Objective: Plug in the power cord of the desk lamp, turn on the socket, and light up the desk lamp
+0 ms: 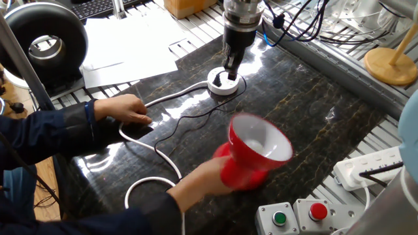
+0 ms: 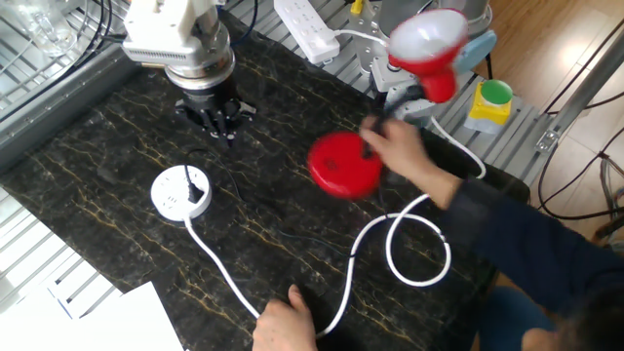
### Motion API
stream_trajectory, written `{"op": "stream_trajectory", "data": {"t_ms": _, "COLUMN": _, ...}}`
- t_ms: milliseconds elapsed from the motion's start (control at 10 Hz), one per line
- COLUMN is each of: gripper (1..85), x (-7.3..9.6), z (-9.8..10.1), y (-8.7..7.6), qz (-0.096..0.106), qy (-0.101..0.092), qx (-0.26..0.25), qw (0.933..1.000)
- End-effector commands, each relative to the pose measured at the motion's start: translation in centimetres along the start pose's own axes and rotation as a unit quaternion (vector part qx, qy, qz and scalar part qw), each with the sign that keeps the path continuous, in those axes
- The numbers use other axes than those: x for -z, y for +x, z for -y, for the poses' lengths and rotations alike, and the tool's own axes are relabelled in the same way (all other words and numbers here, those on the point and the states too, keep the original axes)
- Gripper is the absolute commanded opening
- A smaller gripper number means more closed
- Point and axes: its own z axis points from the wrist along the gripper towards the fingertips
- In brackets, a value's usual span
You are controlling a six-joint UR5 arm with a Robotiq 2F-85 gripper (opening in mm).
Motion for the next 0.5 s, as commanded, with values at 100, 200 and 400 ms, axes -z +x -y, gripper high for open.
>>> {"op": "stream_trajectory", "data": {"t_ms": 100, "gripper": 1.0, "x": -2.3, "z": -4.4, "y": 2.1, "qz": 0.002, "qy": -0.042, "qx": -0.019, "qw": 0.9989}}
{"op": "stream_trajectory", "data": {"t_ms": 200, "gripper": 1.0, "x": -3.4, "z": -5.9, "y": 2.6, "qz": 0.008, "qy": -0.051, "qx": -0.026, "qw": 0.9983}}
{"op": "stream_trajectory", "data": {"t_ms": 400, "gripper": 1.0, "x": -4.3, "z": -7.2, "y": 3.5, "qz": 0.004, "qy": -0.061, "qx": -0.028, "qw": 0.9978}}
